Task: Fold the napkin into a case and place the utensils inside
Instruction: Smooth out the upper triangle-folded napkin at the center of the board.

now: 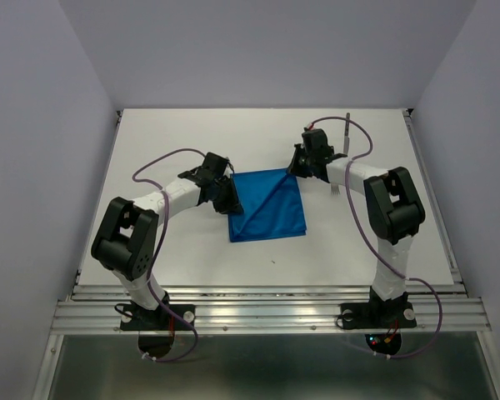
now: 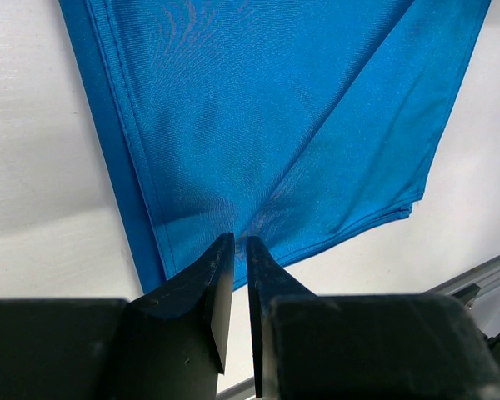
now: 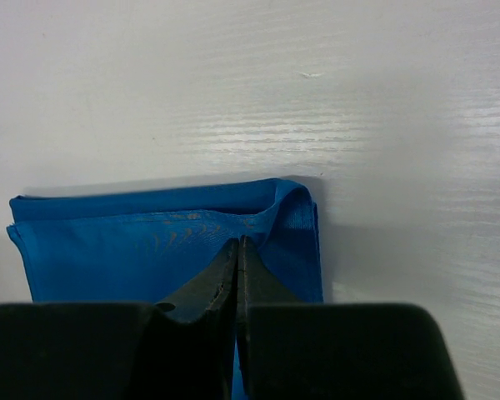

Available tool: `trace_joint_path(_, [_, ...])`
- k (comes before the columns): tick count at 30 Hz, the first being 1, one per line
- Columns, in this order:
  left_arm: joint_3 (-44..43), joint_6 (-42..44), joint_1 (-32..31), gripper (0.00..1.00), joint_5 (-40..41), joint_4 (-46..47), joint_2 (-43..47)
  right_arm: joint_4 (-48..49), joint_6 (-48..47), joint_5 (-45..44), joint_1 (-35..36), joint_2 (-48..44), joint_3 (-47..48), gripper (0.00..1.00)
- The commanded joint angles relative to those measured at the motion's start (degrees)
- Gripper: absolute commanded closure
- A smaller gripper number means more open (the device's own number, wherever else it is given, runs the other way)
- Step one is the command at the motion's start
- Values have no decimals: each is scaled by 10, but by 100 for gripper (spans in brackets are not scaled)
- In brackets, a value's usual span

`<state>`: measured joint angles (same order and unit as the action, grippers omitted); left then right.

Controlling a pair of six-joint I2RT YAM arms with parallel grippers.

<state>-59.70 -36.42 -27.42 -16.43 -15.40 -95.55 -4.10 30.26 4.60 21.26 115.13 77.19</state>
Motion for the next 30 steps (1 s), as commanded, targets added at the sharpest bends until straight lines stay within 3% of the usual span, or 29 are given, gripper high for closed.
trace_joint_path(1, [11,7,-3,76,-8,10,4,29,10,8,-4,7,4,96])
trace_joint_path(8, [40,3,-3,76,-9,20,12,23,13,-21,-4,35,14,96])
trace_joint_path(17, [66,-3,-3,76,0,11,61,23,12,-16,-4,-38,-12,96])
trace_joint_path(30, [142,-22,-3,76,-20,53,77,26,21,-1,52,-33,-36,94])
